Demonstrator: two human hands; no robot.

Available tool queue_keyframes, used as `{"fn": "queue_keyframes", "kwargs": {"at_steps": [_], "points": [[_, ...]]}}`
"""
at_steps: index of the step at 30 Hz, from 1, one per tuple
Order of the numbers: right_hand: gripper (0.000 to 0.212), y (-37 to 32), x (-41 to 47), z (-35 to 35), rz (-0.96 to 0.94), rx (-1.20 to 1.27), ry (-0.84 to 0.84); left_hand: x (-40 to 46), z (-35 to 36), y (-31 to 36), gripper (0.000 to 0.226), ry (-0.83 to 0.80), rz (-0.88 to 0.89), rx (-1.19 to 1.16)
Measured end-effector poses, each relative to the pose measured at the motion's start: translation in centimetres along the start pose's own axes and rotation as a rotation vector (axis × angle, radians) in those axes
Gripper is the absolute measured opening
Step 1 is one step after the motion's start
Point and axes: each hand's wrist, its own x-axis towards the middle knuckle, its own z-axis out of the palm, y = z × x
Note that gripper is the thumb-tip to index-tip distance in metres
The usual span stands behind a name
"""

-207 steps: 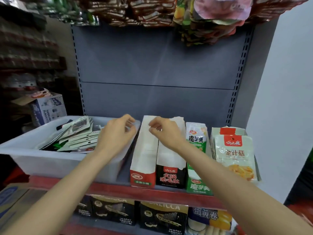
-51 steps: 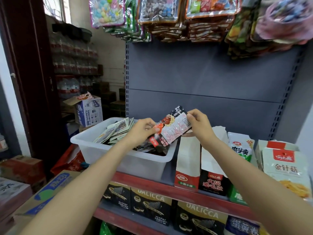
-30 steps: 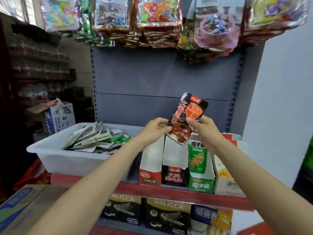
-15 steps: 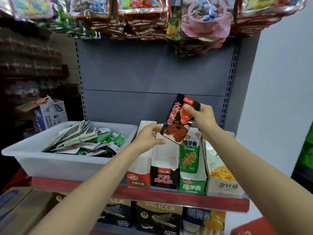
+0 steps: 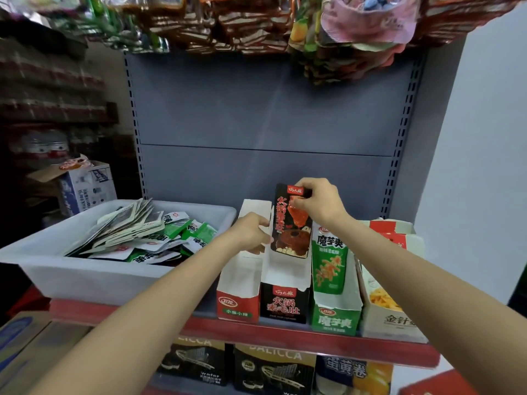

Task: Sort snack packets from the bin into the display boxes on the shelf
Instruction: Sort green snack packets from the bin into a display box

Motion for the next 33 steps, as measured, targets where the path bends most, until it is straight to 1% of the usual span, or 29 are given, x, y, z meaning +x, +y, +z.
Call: {"fn": "queue_keyframes", "kwargs": {"at_steps": [2,4,8,10,12,19,24,27,30,33], "points": [[0.011,0.2,0.3,0.6,-0.007,-0.143,-0.077,0.2,-0.1,-0.3,0.053,-0.008,-0.002,-0.017],[0.013,0.3,0.5,1.1,0.001,-0.228,-0.164,0.4,-0.1,-0.5,0.054,-0.008,-0.004,-0.023],[0.006,0.6,0.9,1.7,-0.024,-0.264,-0.249,0.6,-0.1,-0.7,0.055,-0.015,0.01,-0.019],[0.012,0.8,1.0,2.0,-0.044,-0.295,-0.286,0.6,-0.1,-0.8,0.055,-0.016,0.02,-0.006],[0.012,1.1,0.9,2.3,-0.059,-0.34,-0.308,0.5,-0.1,-0.8,0.053,-0.016,0.027,-0.004],[0.017,1.3,0.3,3.2,-0.118,-0.528,-0.262,0.4,-0.2,-0.9,0.046,-0.031,0.051,-0.007],[0.017,1.1,0.9,2.5,-0.101,-0.489,-0.298,0.4,-0.4,-0.9,0.048,-0.037,0.037,-0.012],[0.022,0.8,0.8,2.8,-0.128,-0.57,-0.304,0.3,-0.4,-0.9,0.05,-0.035,0.034,-0.013],[0.03,0.8,0.2,3.5,-0.205,-0.686,-0.238,0.3,-0.4,-1.0,0.05,-0.027,0.034,-0.008],[0.035,1.1,-0.1,3.8,-0.259,-0.736,-0.149,0.2,-0.3,-1.0,0.05,-0.005,0.04,0.003]]}}
